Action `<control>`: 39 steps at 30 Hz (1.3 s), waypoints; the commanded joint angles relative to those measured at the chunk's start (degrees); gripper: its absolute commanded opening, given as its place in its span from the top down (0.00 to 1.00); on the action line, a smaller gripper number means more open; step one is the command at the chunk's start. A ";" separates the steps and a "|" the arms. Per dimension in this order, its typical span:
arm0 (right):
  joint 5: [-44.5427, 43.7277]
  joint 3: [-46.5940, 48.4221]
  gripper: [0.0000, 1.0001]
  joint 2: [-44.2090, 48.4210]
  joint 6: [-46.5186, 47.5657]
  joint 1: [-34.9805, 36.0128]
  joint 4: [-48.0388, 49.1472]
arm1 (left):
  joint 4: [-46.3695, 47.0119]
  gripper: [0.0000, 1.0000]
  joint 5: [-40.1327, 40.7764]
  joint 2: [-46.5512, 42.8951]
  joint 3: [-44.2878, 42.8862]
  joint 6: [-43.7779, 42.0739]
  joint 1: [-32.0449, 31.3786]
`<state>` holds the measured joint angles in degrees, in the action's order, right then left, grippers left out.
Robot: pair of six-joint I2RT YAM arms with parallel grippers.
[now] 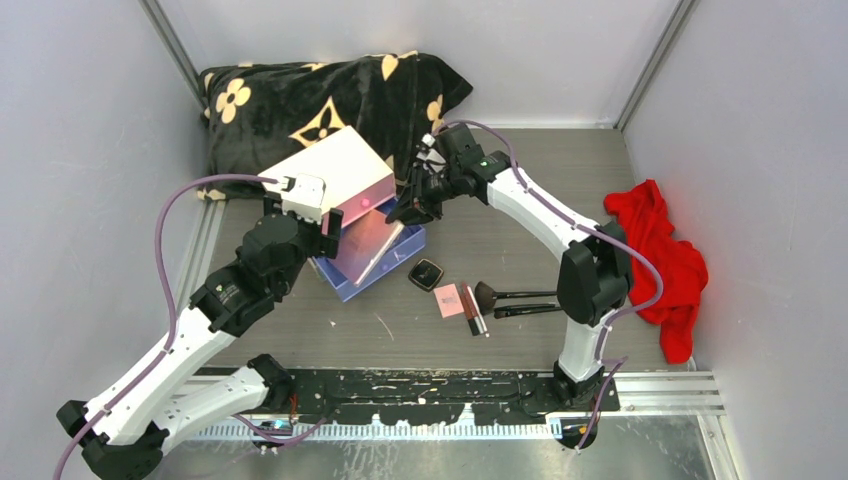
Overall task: Organize the makeup
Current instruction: Pick up the makeup from the drawer.
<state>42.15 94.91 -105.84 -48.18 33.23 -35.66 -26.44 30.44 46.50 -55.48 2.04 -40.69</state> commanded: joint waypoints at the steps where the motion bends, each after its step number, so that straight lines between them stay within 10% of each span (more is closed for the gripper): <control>1: 6.20 -1.00 0.99 9.71 1.01 -0.80 13.56 | 3.37 0.21 -0.88 -0.82 -0.06 -0.31 0.35; 17: 0.40 -12.95 0.99 14.09 18.94 -2.85 4.25 | 4.16 0.21 -1.43 0.33 0.71 -0.28 0.34; 39: 5.08 -17.65 0.99 16.62 16.35 -3.40 11.06 | 3.56 0.21 -0.87 1.28 -0.37 -0.72 0.29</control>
<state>48.73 77.56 -94.72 -31.83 30.11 -27.86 -25.69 29.32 47.62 -54.72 2.04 -40.69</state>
